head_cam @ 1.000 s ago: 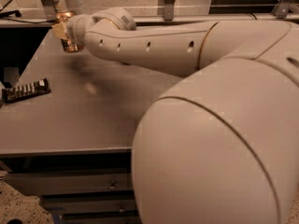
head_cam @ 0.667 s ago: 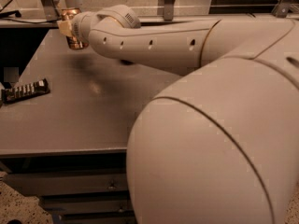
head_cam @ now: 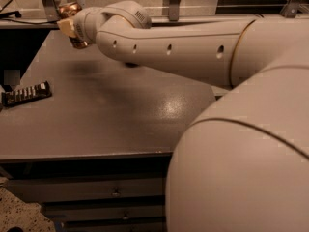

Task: Place orange can upright

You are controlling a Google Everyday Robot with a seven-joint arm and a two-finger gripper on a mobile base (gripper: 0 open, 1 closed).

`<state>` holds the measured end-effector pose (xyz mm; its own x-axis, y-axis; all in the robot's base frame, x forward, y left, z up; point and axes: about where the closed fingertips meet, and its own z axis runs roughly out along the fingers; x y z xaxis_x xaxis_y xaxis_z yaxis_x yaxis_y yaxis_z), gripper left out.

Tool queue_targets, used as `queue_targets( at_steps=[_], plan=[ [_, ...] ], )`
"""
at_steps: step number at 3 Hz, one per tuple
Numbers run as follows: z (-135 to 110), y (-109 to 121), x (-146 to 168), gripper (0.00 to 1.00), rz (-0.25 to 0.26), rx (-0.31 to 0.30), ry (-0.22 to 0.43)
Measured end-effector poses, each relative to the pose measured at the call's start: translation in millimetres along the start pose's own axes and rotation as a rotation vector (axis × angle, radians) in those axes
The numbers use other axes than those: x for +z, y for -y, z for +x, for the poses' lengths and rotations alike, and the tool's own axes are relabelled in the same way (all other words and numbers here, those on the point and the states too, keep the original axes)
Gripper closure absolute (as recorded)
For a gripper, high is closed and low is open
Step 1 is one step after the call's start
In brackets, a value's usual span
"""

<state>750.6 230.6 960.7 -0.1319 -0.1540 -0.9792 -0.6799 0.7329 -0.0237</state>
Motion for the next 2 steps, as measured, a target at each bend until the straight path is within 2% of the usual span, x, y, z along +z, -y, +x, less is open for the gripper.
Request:
queue_targets(
  at_steps=[1, 2],
  plan=[
    [-0.3, -3.2, -21.0, 1.00, -0.040, -0.159, 0.069],
    [3.2, -0.5, -42.8, 1.00, -0.072, -0.185, 0.143]
  ],
)
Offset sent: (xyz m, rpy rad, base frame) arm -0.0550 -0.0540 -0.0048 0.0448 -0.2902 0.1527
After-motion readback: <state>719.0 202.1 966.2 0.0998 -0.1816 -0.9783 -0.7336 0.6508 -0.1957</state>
